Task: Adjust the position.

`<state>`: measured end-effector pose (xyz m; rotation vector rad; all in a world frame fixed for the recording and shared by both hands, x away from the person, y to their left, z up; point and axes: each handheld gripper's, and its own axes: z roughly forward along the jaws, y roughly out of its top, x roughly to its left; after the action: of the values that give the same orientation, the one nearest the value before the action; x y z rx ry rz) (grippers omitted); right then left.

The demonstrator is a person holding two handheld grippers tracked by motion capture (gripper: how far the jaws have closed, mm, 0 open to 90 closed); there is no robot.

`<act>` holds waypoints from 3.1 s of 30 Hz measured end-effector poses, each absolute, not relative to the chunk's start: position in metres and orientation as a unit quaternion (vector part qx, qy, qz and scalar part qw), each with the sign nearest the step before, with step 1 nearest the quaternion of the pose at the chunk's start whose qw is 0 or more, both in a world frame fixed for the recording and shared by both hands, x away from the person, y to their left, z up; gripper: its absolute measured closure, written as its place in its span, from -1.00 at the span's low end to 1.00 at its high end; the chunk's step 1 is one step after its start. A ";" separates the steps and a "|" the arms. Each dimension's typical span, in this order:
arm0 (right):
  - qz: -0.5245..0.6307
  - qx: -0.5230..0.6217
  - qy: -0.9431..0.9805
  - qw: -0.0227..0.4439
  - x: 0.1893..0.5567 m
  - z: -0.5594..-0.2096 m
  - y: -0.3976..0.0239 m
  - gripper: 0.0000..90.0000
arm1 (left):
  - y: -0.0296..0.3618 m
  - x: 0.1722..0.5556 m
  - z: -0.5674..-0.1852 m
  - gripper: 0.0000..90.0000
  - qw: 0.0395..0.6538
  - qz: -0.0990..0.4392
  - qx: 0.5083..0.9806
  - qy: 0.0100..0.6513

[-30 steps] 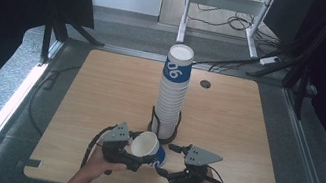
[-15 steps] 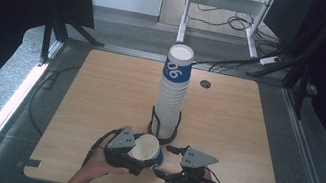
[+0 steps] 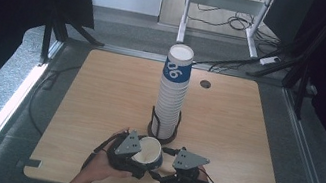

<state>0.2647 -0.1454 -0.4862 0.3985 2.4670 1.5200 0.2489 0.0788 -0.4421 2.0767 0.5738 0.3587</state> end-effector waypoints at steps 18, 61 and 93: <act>0.492 0.120 0.852 0.135 0.260 -0.496 -0.129 -0.53 | 0.065 0.243 -0.445 -0.67 0.435 0.150 0.861 0.216; 0.567 0.162 0.796 0.138 0.268 -0.486 -0.160 -0.40 | 0.093 0.246 -0.430 -0.75 0.531 0.138 0.791 0.269; 0.572 0.221 0.765 0.199 0.282 -0.479 -0.199 -0.40 | 0.106 0.267 -0.454 -0.67 0.477 0.141 0.800 0.336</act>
<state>0.2823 -0.1994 -0.4792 0.6181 2.1391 1.5997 0.2673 0.1057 -0.4537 1.9545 0.8212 0.3451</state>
